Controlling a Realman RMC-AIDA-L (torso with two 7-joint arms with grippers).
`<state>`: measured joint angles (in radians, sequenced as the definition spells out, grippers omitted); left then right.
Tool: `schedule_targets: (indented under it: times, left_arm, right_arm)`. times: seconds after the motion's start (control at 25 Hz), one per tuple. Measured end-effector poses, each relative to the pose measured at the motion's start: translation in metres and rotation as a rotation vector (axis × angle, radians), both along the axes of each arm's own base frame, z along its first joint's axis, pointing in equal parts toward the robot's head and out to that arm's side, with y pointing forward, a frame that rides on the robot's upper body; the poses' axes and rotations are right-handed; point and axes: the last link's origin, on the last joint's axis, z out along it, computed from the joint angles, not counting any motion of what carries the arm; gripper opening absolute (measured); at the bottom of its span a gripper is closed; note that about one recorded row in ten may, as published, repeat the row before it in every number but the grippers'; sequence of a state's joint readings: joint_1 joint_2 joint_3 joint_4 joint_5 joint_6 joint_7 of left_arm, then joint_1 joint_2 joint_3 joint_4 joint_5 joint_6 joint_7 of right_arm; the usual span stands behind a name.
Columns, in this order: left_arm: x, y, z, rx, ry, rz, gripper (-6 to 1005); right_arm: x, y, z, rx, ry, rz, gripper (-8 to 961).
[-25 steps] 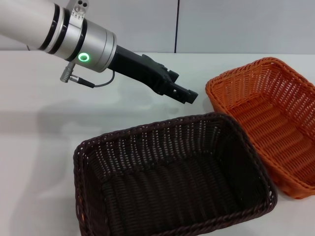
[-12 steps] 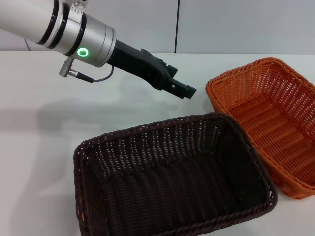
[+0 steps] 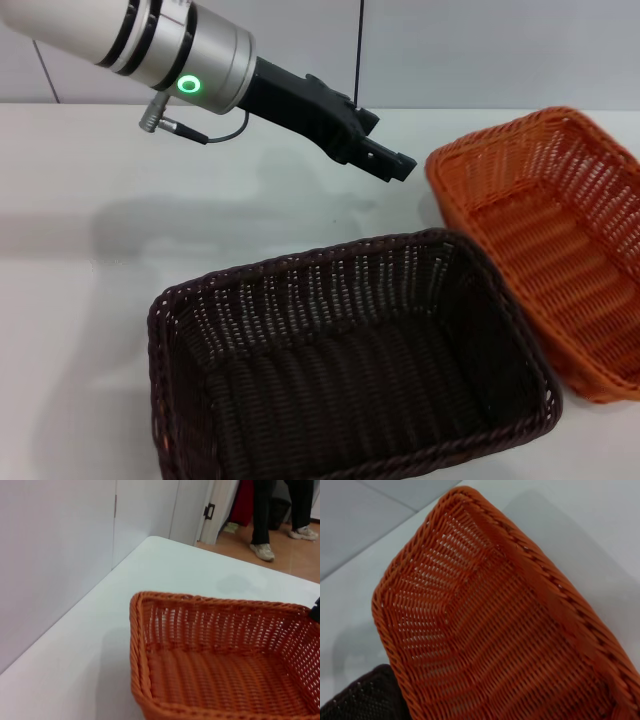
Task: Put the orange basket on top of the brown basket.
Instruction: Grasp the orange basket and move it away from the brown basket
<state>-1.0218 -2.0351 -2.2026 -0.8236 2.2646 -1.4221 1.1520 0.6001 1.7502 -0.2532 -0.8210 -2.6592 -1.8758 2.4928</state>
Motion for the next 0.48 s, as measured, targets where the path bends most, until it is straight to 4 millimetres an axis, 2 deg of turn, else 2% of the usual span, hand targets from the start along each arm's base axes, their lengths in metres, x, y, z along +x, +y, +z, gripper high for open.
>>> schedule_targets:
  times: [0.48]
  left_arm:
    - [0.003, 0.004, -0.007, 0.003, 0.013, -0.018, 861]
  right_arm:
    - [0.005, -0.002, 0.019, 0.138, 0.077, -0.030, 829]
